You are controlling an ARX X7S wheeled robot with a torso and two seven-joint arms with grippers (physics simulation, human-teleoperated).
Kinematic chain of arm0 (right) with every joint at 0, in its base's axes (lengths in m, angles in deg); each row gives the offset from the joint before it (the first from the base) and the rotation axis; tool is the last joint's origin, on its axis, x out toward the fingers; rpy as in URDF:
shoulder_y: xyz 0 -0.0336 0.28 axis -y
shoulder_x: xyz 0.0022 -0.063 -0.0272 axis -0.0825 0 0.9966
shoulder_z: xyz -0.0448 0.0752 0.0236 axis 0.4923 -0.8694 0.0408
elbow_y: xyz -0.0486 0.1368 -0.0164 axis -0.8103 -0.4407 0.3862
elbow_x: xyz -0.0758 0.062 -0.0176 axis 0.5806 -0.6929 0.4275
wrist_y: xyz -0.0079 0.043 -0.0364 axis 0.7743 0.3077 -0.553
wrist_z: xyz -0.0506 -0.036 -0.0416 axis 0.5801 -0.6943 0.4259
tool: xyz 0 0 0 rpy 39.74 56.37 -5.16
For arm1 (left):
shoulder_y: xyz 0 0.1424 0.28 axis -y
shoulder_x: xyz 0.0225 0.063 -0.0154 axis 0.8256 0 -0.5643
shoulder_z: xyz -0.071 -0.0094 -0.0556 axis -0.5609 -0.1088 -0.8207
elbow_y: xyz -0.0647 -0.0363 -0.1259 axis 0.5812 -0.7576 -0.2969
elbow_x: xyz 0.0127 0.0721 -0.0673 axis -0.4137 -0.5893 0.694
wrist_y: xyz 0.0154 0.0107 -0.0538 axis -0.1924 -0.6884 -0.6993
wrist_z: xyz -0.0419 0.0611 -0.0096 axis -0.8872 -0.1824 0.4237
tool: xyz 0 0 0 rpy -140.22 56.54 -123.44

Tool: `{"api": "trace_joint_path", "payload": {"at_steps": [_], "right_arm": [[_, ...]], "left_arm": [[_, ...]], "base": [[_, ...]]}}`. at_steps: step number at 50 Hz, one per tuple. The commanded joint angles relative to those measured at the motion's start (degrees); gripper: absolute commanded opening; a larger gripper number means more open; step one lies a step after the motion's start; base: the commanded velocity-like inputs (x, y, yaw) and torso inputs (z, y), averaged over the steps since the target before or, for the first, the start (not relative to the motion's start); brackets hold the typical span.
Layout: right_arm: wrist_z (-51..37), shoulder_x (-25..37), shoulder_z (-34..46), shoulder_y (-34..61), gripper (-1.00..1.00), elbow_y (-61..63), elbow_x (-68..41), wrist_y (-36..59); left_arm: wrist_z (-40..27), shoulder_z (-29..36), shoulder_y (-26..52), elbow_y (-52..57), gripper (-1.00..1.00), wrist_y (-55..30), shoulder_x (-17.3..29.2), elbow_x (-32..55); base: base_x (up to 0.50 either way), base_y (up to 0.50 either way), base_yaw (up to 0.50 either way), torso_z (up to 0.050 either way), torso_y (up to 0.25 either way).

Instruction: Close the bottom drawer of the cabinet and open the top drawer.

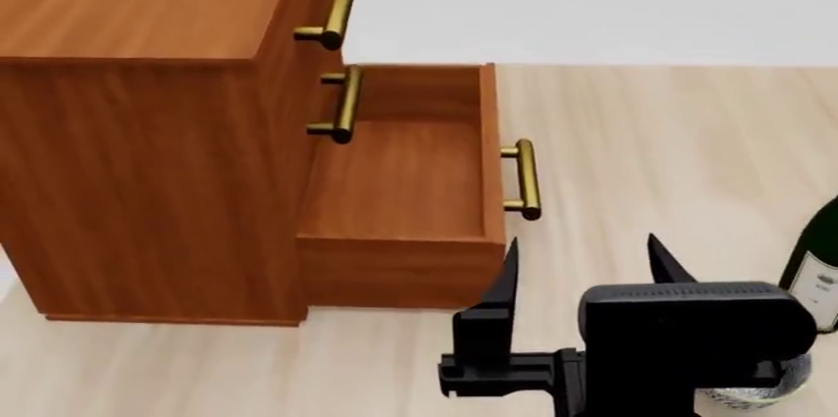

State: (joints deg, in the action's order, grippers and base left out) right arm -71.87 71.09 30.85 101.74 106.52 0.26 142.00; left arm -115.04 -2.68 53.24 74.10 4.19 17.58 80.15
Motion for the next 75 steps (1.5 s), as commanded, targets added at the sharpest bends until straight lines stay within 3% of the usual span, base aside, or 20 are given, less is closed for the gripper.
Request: {"api": "trace_joint_path", "payload": {"at_steps": [1,48,49,52,64,73,75], "right_arm": [[-0.5,0.3,0.0,0.1,1.0,0.0,-0.3,-0.1],[-2.0,1.2,-4.1,3.7,1.0,1.8,-4.4,5.0],[-2.0,1.2,-4.2,3.8,1.0,1.7,-4.5,5.1],[-2.1,1.3,-4.3,4.1,1.0,1.9,-4.7,5.5],[-2.6,1.5,-4.7,4.8,1.0,2.6,-5.4,6.7],[-3.9,2.7,-8.5,13.0,1.0,8.1,-9.0,20.6],[-3.6,2.5,-10.6,15.6,1.0,9.2,-10.5,24.8]], "left_arm": [[-0.8,0.5,-0.6,-0.2,1.0,0.6,0.6,0.7],[-4.2,2.0,-2.8,-0.6,1.0,3.1,3.2,3.0],[-2.7,2.5,-4.8,-1.5,1.0,6.3,1.8,1.4],[-4.6,2.1,-2.8,-0.4,1.0,2.9,3.5,3.3],[-5.5,2.4,-3.2,-0.5,1.0,3.3,4.2,4.2],[-3.0,4.0,-7.0,-2.4,1.0,9.1,2.0,1.7],[-4.5,3.7,-5.5,-1.6,1.0,6.3,3.3,3.2]], "base": [[0.2,0.2,0.0,0.0,0.0],[0.22,0.17,0.0,0.0,0.0],[0.26,0.1,0.0,0.0,0.0],[0.26,0.1,0.0,0.0,0.0],[0.26,0.09,0.0,0.0,0.001],[0.14,0.05,0.0,0.0,0.0],[0.0,0.0,0.0,0.0,0.0]]}}
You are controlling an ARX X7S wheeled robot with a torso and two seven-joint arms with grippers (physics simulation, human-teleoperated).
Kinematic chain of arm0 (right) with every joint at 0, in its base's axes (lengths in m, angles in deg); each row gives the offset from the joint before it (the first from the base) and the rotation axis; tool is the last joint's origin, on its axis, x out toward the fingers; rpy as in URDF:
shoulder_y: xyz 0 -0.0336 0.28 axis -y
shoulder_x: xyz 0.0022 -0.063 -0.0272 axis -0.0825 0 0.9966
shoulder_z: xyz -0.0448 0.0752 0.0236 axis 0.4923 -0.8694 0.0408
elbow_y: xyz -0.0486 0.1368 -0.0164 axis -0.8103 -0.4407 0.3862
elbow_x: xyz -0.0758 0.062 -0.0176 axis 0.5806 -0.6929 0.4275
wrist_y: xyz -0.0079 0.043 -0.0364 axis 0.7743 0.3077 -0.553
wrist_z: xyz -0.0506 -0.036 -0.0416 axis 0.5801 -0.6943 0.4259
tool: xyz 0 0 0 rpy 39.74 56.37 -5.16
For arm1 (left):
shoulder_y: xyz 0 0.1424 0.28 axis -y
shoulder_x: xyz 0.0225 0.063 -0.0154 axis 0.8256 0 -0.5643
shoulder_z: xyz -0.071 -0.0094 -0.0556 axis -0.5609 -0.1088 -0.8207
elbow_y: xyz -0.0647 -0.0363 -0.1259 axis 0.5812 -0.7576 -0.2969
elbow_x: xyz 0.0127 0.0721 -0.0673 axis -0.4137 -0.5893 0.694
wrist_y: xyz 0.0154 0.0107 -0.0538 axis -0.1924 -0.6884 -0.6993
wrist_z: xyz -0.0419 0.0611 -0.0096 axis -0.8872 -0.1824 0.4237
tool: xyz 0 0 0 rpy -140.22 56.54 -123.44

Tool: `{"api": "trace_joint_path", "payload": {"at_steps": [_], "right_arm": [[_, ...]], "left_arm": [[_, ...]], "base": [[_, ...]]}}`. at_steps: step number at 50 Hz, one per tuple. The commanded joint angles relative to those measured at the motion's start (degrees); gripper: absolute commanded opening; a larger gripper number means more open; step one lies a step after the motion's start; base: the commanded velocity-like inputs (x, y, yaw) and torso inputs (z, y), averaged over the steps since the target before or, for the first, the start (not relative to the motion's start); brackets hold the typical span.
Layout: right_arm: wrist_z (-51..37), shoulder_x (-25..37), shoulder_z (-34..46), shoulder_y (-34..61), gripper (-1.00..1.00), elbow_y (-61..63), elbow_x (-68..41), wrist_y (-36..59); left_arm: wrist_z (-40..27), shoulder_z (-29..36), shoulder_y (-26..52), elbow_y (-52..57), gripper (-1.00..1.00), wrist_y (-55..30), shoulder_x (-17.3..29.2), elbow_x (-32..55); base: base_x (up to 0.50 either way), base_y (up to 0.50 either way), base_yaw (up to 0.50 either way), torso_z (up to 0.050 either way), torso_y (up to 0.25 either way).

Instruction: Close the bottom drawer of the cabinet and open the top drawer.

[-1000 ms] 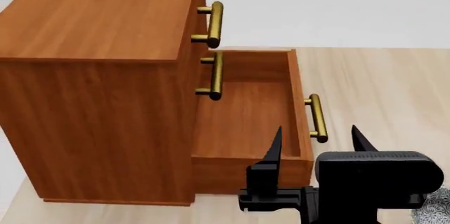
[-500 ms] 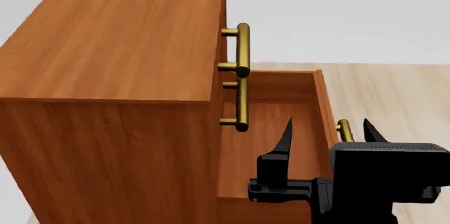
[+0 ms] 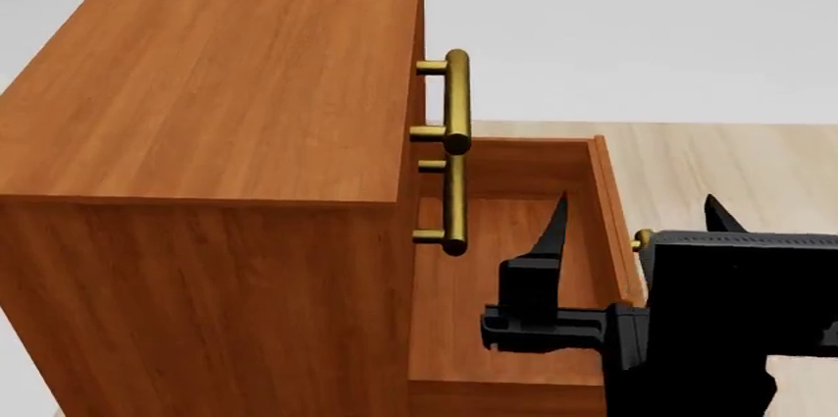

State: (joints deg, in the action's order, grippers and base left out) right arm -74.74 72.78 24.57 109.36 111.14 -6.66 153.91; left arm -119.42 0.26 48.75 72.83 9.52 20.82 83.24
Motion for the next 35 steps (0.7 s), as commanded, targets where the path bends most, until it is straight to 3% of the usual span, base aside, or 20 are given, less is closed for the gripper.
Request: {"api": "trace_joint_path", "payload": {"at_steps": [1,5,7,10,13,20,23,25,29,31,33,35], "right_arm": [[-0.7,1.1,-5.6,10.5,1.0,5.1,-4.3,16.2],[-0.8,2.2,-8.5,16.0,1.0,5.6,-5.5,23.8],[-1.9,3.3,-10.3,18.1,1.0,4.5,-7.6,25.9],[-9.9,7.2,-12.4,19.4,1.0,1.0,-19.1,25.9],[-15.9,10.3,-14.1,20.9,1.0,-2.1,-27.5,25.8],[-25.6,15.3,-16.0,23.9,1.0,-8.1,-40.9,25.6],[-27.3,16.9,-15.5,24.6,1.0,-10.2,-42.5,25.2],[-27.6,17.6,-15.8,24.9,1.0,-11.3,-43.6,24.9],[-28.0,18.8,-15.5,25.3,1.0,-14.3,-44.4,24.4],[-28.2,19.2,-15.3,25.4,1.0,-15.6,-44.7,24.1],[-28.0,19.9,-14.3,25.4,1.0,-17.0,-43.9,23.3],[-27.9,19.8,-14.5,25.5,1.0,-18.7,-44.0,22.9]], "left_arm": [[0.7,0.7,-2.1,-0.7,1.0,2.6,-0.7,-0.3],[-1.8,-0.1,0.7,0.4,1.0,-1.9,1.7,2.6],[0.4,0.8,-2.4,-0.8,1.0,2.7,-0.4,0.0],[0.6,0.9,-3.1,-0.6,1.0,3.6,-0.8,-0.3],[-1.8,0.2,0.3,0.0,1.0,-0.9,1.9,2.6],[-1.8,1.0,-0.7,0.0,1.0,0.2,1.9,1.8],[0.3,1.9,-3.7,-1.2,1.0,4.8,-0.1,-0.7],[-2.3,1.2,-0.3,-0.1,1.0,-0.2,2.5,2.2],[-0.6,2.1,-3.1,-1.0,1.0,3.6,0.9,0.1],[-2.8,1.4,-0.4,0.1,1.0,-0.5,3.0,2.7],[-1.2,2.1,-2.7,-0.9,1.0,3.0,1.5,0.5],[-2.3,2.0,-1.3,-0.5,1.0,1.0,2.6,1.7]], "base": [[0.0,0.0,0.0,0.0,0.0],[0.0,0.0,0.0,0.0,0.0],[0.0,0.0,0.0,0.0,0.0],[0.0,0.0,0.0,0.0,0.0],[0.0,0.0,0.0,0.0,0.0],[0.0,0.0,0.0,0.0,0.0],[0.0,0.0,0.0,0.0,0.0],[0.0,0.0,0.0,0.0,0.0],[0.0,0.0,0.0,0.0,0.0],[0.0,0.0,0.0,0.0,0.0],[0.0,0.0,0.0,0.0,0.0],[0.0,0.0,0.0,0.0,0.0]]}}
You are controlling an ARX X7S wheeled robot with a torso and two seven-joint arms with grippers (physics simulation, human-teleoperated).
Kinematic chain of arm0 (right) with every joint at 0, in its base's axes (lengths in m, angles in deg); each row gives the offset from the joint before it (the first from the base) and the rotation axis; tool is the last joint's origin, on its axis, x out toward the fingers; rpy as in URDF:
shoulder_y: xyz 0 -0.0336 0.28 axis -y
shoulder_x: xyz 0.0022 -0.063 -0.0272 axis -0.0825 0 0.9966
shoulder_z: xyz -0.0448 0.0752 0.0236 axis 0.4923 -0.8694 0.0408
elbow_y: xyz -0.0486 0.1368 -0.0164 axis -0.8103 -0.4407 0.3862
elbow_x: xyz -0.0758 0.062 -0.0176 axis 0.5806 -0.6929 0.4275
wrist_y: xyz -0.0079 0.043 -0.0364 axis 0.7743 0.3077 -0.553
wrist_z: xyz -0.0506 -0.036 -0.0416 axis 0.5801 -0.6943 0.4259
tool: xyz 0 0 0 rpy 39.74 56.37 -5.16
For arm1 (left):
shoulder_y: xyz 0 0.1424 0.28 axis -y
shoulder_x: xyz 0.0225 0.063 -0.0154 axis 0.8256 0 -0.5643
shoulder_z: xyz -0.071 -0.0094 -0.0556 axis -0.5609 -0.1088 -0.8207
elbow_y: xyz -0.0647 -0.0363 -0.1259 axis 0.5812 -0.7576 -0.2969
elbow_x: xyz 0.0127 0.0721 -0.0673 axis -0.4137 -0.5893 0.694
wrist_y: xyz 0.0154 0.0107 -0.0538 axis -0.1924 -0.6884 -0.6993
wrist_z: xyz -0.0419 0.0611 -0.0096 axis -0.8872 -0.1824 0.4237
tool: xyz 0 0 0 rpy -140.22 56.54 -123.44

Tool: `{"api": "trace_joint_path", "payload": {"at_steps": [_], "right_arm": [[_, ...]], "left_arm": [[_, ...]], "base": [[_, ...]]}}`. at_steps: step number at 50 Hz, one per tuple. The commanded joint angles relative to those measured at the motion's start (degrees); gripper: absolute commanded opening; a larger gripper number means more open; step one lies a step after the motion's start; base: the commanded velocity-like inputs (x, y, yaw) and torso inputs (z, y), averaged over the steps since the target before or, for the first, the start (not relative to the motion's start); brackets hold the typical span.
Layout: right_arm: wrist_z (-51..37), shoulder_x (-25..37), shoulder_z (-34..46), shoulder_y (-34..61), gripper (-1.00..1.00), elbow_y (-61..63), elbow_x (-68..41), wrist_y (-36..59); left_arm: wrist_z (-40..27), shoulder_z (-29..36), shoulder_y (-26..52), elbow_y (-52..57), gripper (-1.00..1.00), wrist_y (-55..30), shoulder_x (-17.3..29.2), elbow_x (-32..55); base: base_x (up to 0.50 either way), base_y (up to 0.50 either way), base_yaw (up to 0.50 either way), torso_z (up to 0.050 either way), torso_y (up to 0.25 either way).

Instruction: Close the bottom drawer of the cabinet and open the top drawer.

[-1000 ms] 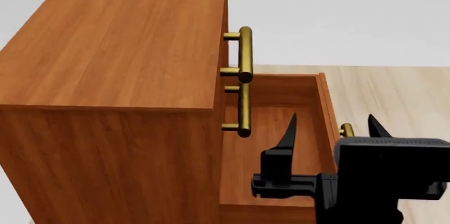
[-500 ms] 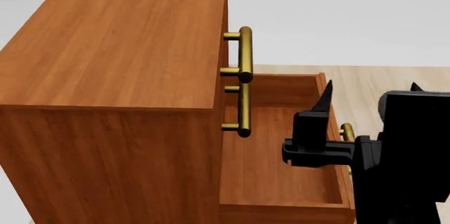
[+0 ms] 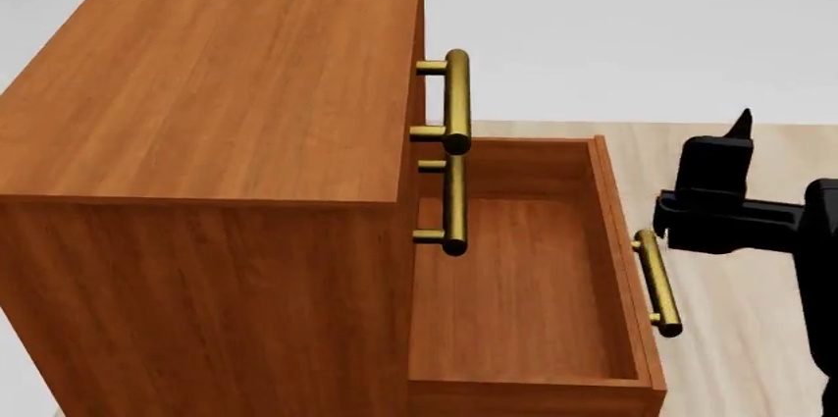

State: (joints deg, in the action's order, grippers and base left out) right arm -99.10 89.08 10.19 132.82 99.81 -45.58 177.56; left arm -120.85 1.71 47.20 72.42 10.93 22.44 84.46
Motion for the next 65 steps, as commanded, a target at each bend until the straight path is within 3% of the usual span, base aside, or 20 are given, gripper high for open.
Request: {"api": "trace_joint_path", "payload": {"at_steps": [1,6,8,10,12,14,17,19,20,22,24,38,39,45,47,50,51,55,57,65], "right_arm": [[-3.3,3.9,0.6,1.8,1.0,-7.8,-4.6,-1.2],[-2.0,4.5,1.3,0.8,1.0,-10.3,-3.8,-3.2],[-2.1,4.8,1.4,0.5,1.0,-10.6,-3.4,-3.9],[-2.3,4.9,1.2,0.6,1.0,-11.0,-3.7,-3.8],[-2.0,5.3,1.6,0.6,1.0,-11.5,-3.4,-4.2],[-2.0,5.6,1.9,0.5,1.0,-11.9,-3.0,-4.7],[-2.4,5.5,1.2,0.3,1.0,-11.9,-3.7,-4.6],[-2.6,5.6,1.3,0.2,1.0,-11.7,-3.9,-4.7],[-2.6,5.6,1.4,0.2,1.0,-11.8,-3.9,-4.8],[-2.7,5.6,1.7,0.2,1.0,-11.9,-3.8,-4.9],[-2.7,5.8,1.9,0.2,1.0,-11.9,-3.7,-5.2],[-0.6,6.6,4.2,-2.5,1.0,-14.3,-0.9,-9.7],[-0.8,6.6,4.2,-2.5,1.0,-14.4,-0.9,-9.6],[-0.1,6.9,5.2,-3.5,1.0,-15.4,0.4,-11.2],[0.2,7.0,5.4,-4.0,1.0,-15.8,0.8,-11.8],[0.4,7.1,5.6,-4.5,1.0,-16.5,1.5,-12.6],[0.4,7.2,5.8,-4.6,1.0,-16.5,1.7,-12.9],[0.7,7.2,6.7,-5.2,1.0,-17.1,2.5,-13.7],[1.2,7.2,7.2,-5.6,1.0,-17.9,3.2,-14.6],[3.1,7.3,9.8,-6.6,1.0,-22.0,6.7,-18.2]], "left_arm": [[-1.3,0.5,0.9,-0.1,1.0,-1.2,1.5,1.0],[-2.0,0.6,1.1,0.2,1.0,-2.1,2.1,1.5],[0.3,1.7,-2.1,-1.3,1.0,3.0,0.0,-1.7],[-2.1,0.9,0.6,0.1,1.0,-1.7,2.2,1.2],[-0.7,2.0,-1.8,-0.8,1.0,1.7,0.9,-1.4],[-2.1,1.9,-0.1,-0.1,1.0,-1.0,2.3,-0.1],[-0.5,2.8,-2.9,-1.2,1.0,3.0,0.6,-2.7],[-3.3,1.6,0.5,0.6,1.0,-2.7,3.2,0.9],[-2.0,2.1,-1.2,-0.2,1.0,0.0,2.0,-0.5],[-3.4,1.5,0.7,0.5,1.0,-2.7,3.3,1.4],[-1.5,2.4,-2.2,-0.6,1.0,1.7,1.5,-1.3],[-4.1,2.1,0.5,0.1,1.0,-2.2,3.9,1.7],[-2.1,2.8,-2.3,-1.2,1.0,2.2,2.0,-1.0],[-4.7,1.8,0.4,0.5,1.0,-2.4,4.3,2.4],[-2.0,3.1,-3.3,-1.3,1.0,3.4,1.8,-1.4],[-1.6,3.2,-3.9,-1.6,1.0,4.5,1.3,-1.8],[-3.1,2.6,-2.2,-0.6,1.0,1.6,2.7,0.2],[-2.0,3.1,-4.0,-1.3,1.0,4.2,1.5,-1.3],[-4.2,2.1,-1.0,-0.3,1.0,0.1,3.5,1.8],[-3.8,1.6,-1.4,-1.0,1.0,1.5,3.0,2.6]], "base": [[0.0,0.0,0.0,0.0,0.0],[0.0,0.0,0.0,0.0,0.0],[0.0,0.0,0.0,0.0,0.0],[0.0,0.0,0.0,0.0,0.0],[0.0,0.0,0.0,0.0,0.0],[0.0,0.0,0.0,0.0,0.0],[0.0,0.0,0.0,0.0,-0.065],[0.0,0.0,0.0,0.0,-0.14],[0.0,0.0,0.0,0.0,-0.145],[0.0,0.0,0.0,0.0,-0.146],[0.0,0.0,0.0,0.0,-0.146],[0.0,0.0,0.0,0.0,-0.146],[0.0,0.0,0.0,0.0,-0.146],[0.0,0.0,0.0,0.0,-0.145],[0.0,0.0,0.0,0.0,-0.146],[0.0,0.0,0.0,0.0,-0.146],[0.0,0.0,0.0,0.0,-0.146],[0.0,0.0,0.0,0.0,-0.146],[0.0,0.0,0.0,0.0,-0.146],[0.0,0.0,0.0,0.0,-0.061]]}}
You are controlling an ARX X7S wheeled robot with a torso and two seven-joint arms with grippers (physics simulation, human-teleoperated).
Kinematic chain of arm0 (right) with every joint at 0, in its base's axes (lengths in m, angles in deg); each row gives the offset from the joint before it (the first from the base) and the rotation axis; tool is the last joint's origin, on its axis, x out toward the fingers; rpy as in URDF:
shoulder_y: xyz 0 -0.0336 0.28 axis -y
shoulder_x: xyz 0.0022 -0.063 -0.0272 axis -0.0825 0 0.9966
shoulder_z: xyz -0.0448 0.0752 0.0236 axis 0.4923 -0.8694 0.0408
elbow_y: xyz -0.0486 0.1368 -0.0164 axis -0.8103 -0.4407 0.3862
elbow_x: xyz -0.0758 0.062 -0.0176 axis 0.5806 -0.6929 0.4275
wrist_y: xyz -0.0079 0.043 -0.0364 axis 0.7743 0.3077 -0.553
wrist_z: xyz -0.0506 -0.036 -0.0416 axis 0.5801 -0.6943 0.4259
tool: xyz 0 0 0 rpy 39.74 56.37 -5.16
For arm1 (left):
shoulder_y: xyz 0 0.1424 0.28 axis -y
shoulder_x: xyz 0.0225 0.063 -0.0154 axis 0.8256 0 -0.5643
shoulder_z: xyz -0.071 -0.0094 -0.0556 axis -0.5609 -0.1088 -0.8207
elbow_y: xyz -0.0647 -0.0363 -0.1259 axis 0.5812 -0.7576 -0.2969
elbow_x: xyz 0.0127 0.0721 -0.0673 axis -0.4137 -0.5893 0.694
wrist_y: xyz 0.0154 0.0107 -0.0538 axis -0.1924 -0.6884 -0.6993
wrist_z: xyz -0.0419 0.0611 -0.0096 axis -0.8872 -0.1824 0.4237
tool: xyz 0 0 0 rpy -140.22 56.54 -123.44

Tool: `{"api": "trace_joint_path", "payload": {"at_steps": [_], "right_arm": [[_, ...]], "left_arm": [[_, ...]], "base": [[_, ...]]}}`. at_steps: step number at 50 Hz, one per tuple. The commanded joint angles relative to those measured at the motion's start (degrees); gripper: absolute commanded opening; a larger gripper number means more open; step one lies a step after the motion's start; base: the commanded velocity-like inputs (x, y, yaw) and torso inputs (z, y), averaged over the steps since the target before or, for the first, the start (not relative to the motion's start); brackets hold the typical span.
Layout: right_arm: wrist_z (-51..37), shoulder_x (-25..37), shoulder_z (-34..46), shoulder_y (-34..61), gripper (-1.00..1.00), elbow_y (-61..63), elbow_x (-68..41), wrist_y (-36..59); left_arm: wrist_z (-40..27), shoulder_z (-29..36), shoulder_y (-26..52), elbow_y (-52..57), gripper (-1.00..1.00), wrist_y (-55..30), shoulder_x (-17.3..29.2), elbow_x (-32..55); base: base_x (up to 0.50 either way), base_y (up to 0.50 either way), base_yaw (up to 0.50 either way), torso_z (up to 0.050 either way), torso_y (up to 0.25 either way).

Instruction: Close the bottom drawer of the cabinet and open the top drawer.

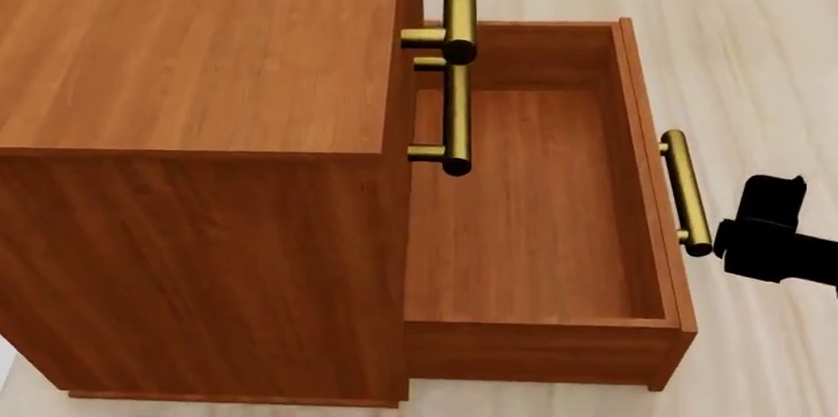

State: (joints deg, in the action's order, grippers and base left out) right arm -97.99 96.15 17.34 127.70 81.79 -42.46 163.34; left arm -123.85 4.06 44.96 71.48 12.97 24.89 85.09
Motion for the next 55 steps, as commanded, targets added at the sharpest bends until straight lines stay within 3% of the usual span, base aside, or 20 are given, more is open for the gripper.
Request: {"api": "trace_joint_path", "payload": {"at_steps": [1,4,7,14,16,19,22,28,32,34,40,55], "right_arm": [[2.0,0.3,3.0,-1.6,1.0,-4.7,4.1,-4.5],[3.4,0.3,5.1,-1.9,1.0,-7.5,6.3,-6.5],[4.2,0.4,7.2,-1.9,1.0,-9.9,8.8,-8.7],[8.0,-0.1,12.5,0.2,1.0,-17.2,13.9,-14.5],[8.6,-0.3,13.9,1.1,1.0,-19.3,15.5,-15.9],[9.4,-0.5,16.9,2.6,1.0,-21.9,17.9,-17.1],[9.7,-1.1,18.8,4.2,1.0,-25.5,20.0,-18.4],[10.0,-2.8,22.9,7.8,1.0,-34.2,24.7,-21.5],[10.5,-3.8,23.9,9.4,1.0,-39.5,26.3,-23.4],[10.6,-4.0,24.6,10.0,1.0,-41.8,27.3,-24.5],[10.6,-4.7,24.5,10.9,1.0,-47.8,28.4,-26.6],[11.9,-5.2,28.0,10.9,1.0,-49.1,30.4,-26.5]], "left_arm": [[-1.6,-0.9,1.6,0.3,1.0,-1.8,1.2,3.0],[0.8,-0.1,-1.6,-0.7,1.0,2.9,-1.1,0.0],[-1.7,-0.9,1.7,0.2,1.0,-1.6,1.4,3.3],[-2.0,-0.7,1.7,0.1,1.0,-1.6,1.8,3.4],[0.5,0.3,-1.6,-1.1,1.0,3.3,-0.6,0.2],[-2.4,-0.7,1.4,0.5,1.0,-1.6,2.0,3.8],[-0.5,0.1,-0.9,-0.6,1.0,1.9,0.3,1.4],[-2.5,-0.3,1.4,0.0,1.0,-1.1,2.3,3.7],[-2.8,-0.5,1.3,0.3,1.0,-1.2,2.4,4.2],[-0.2,0.6,-1.8,-0.9,1.0,3.5,0.1,0.9],[-3.1,-0.3,1.1,0.4,1.0,-0.9,2.6,4.4],[-3.4,0.2,0.9,-0.1,1.0,-0.4,3.1,4.4]], "base": [[0.0,0.0,0.0,0.0,0.0],[0.0,0.0,0.0,0.0,0.0],[0.0,0.0,0.0,0.0,0.0],[0.0,0.0,0.0,0.0,0.0],[0.0,0.0,0.0,0.0,0.0],[0.0,0.0,0.0,0.0,0.0],[0.0,0.0,0.0,0.0,0.0],[0.0,0.0,0.0,0.0,0.0],[0.0,0.0,0.0,0.0,0.0],[0.0,0.0,0.0,0.0,0.0],[0.0,0.0,0.0,0.0,0.0],[0.0,0.0,0.0,0.0,0.0]]}}
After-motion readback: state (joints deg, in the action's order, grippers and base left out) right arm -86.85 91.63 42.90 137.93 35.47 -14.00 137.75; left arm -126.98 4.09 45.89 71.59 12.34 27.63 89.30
